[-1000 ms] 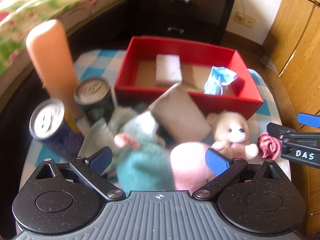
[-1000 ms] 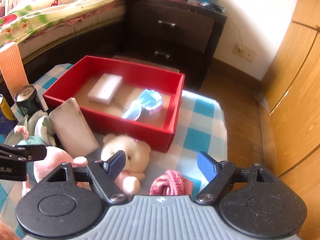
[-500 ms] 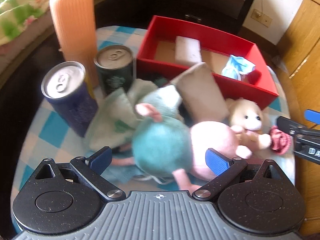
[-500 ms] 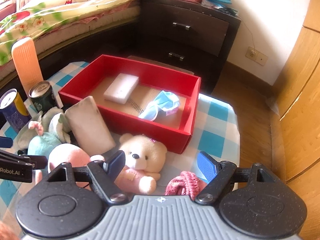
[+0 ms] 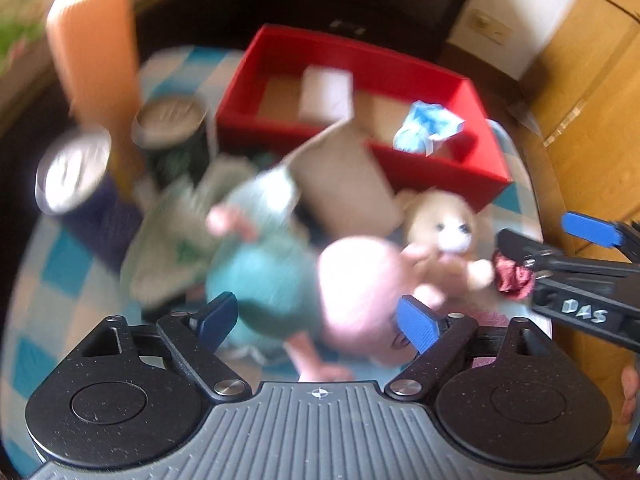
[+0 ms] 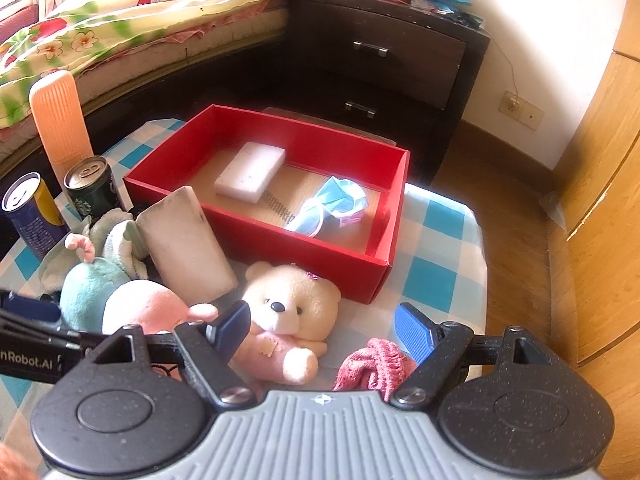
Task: Organize soft objects
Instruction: 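Grasp the pink pig plush with the left gripper and lift it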
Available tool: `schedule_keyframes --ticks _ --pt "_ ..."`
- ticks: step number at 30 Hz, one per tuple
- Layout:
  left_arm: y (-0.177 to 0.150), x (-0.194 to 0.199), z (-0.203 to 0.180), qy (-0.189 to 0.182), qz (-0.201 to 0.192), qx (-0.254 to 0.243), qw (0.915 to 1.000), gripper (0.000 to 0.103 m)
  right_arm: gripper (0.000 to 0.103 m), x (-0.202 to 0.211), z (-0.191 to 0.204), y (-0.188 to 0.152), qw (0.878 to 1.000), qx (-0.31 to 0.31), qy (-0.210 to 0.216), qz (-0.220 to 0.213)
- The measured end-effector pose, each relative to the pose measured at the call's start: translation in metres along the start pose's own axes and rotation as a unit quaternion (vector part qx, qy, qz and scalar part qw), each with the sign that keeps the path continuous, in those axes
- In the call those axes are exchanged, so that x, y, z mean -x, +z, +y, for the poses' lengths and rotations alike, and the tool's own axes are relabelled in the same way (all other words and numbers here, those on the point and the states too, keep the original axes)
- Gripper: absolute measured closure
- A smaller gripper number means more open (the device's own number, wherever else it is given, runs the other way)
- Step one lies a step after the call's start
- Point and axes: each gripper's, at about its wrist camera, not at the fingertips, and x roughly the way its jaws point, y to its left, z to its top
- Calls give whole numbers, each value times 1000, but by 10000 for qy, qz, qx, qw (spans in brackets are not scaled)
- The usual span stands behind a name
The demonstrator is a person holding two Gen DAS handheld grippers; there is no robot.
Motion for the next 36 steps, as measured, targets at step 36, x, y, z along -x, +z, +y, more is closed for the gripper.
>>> schedule_keyframes --ticks 36 --pt "-36 -71 -29 142 942 -3231 9416 26 44 -2 -32 -22 9997 -58 66 245"
